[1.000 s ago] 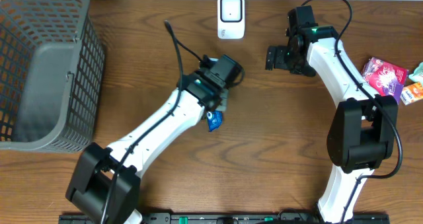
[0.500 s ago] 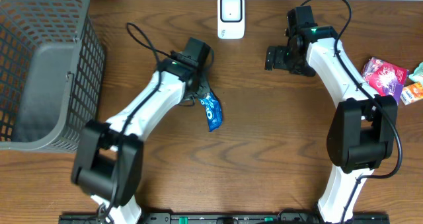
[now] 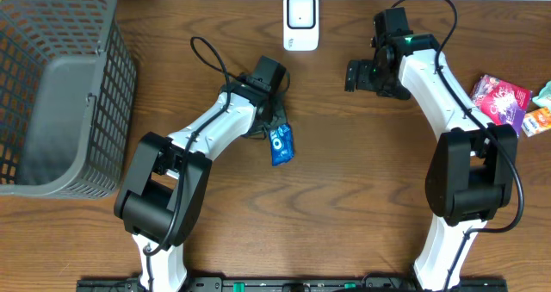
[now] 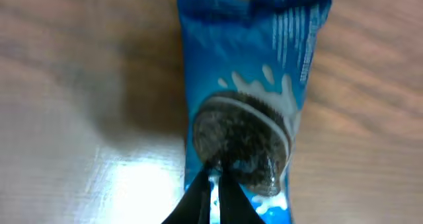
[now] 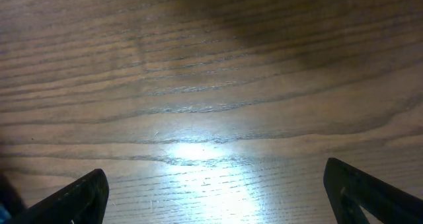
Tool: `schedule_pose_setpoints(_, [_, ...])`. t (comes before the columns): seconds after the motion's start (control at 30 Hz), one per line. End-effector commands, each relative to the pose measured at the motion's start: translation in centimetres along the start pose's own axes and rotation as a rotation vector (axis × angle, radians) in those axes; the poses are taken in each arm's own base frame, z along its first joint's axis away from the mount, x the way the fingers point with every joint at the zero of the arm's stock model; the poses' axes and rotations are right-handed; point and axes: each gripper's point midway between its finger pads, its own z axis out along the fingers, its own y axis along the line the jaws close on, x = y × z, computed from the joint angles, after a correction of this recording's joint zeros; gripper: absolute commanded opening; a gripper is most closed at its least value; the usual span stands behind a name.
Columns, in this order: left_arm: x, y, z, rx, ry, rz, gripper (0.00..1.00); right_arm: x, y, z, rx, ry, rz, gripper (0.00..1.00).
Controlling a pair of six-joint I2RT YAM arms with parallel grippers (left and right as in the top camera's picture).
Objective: Scan the item barcode
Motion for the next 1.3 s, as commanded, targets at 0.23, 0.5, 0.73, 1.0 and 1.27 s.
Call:
schedule_pose_setpoints(0.23, [-2.0,0.5,1.0,-0.042,-0.097,0.073,0.08,0.1,0.4,-0.5,0.006,-0.011,0.001,0.99])
schedule_pose_setpoints(0.5, [-1.9,-4.0,-4.0,0.202,-0.053,0.094,0.08,0.1,0.4,-0.5,0.006,-0.011,0.001,0.99])
schedule_pose_setpoints(0.73, [-0.4,-4.6,-8.6,0.260,-0.021,0.104,0.08,0.1,0.4,-0.5,0.006,-0.011,0.001,0.99])
schedule_pose_setpoints(1.0, [5.6,-2.0,-4.5,0.113,0.195,0.099,0.08,0.1,0.4,-0.5,0.006,-0.011,0.001,0.99])
schedule_pose_setpoints(1.27, [9.3,-1.7,-1.1,-0.005,0.251,0.180,0.08,0.1,0.4,-0.5,0.006,-0.011,0.001,0.99])
